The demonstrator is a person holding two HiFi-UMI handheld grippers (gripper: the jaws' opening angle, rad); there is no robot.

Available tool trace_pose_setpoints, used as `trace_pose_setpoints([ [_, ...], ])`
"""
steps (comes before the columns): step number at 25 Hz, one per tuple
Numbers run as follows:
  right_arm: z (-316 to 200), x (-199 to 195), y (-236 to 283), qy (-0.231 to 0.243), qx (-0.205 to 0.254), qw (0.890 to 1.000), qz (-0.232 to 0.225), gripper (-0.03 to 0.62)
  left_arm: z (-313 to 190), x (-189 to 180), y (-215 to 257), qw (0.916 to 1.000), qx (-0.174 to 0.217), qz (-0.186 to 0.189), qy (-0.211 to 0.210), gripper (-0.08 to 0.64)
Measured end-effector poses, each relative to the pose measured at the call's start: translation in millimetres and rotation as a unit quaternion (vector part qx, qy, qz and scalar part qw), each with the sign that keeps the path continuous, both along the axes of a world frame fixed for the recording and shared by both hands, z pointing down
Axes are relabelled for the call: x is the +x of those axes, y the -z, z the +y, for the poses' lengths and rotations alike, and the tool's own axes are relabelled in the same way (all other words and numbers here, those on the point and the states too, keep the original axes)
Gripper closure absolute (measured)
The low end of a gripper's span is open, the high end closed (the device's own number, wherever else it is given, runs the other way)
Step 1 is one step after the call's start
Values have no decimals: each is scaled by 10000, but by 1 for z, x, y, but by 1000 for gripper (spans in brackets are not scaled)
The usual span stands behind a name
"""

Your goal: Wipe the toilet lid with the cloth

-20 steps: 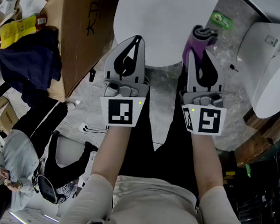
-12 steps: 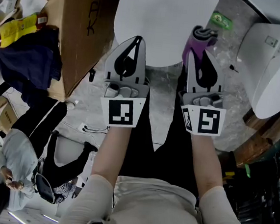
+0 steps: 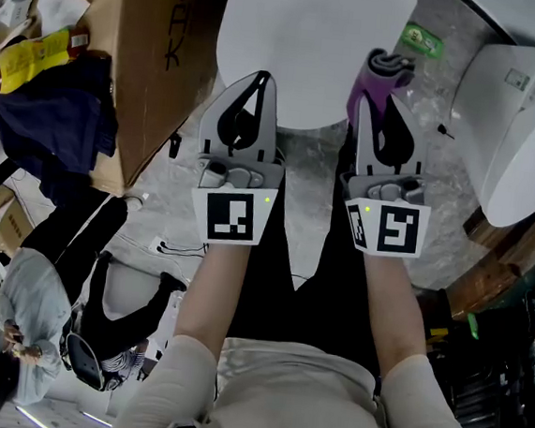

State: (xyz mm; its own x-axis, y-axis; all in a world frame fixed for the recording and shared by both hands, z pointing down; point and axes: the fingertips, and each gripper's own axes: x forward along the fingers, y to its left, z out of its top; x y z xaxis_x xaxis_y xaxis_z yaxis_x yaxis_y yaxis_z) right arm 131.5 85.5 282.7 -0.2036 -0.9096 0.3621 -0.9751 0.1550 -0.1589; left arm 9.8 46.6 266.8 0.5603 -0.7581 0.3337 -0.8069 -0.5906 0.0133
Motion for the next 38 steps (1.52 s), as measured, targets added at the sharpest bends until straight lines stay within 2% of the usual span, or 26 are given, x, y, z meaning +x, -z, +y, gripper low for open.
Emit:
trace_pose_setpoints([
  [3, -3, 0, -7, 132, -51, 9998, 110, 505, 0, -1, -2, 10000, -63, 1, 1, 545],
  [6, -12, 4, -22, 428, -222, 9979, 439, 505, 0, -3, -2, 9999, -108, -44, -28, 545],
  [8, -18, 10, -39, 787, -451, 9919, 888, 505, -2, -6, -2, 9999, -114, -101, -57, 545],
  [10, -29, 17, -56, 1213, -612, 9800, 1455, 505, -4, -9, -3, 9998, -118, -143, -65, 545],
  [11, -35, 21, -64, 1442, -644, 9713, 1779, 505, -5, -10, -4, 9998, -133, -154, -55, 545],
  [13, -47, 29, -84, 1935, -742, 9466, 2469, 505, -6, -12, -8, 9997, -185, -151, -7, 545],
  [17, -71, 46, -128, 2778, -1101, 8868, 3524, 505, -11, -8, -10, 9997, -205, -121, 18, 545],
  [22, -103, 73, -172, 3333, -1507, 8128, 4534, 505, -12, 5, -12, 9996, -270, -124, -42, 545],
  [24, -116, 79, -182, 3485, -1531, 7908, 4793, 505, -12, 9, -13, 9995, -290, -142, -59, 545],
  [27, -132, 85, -192, 3654, -1527, 7668, 5051, 505, -13, 14, -18, 9992, -354, -179, -43, 545],
  [33, -143, 95, -218, 3882, -1666, 7382, 5260, 505, -19, 22, -24, 9991, -369, -198, 5, 545],
  [35, -140, 96, -225, 3885, -1679, 7405, 5220, 505, -20, 24, -26, 9990, -386, -218, 6, 545],
  [38, -136, 93, -228, 3771, -1716, 7560, 5068, 505, -20, 24, -26, 9990, -384, -223, -9, 545],
])
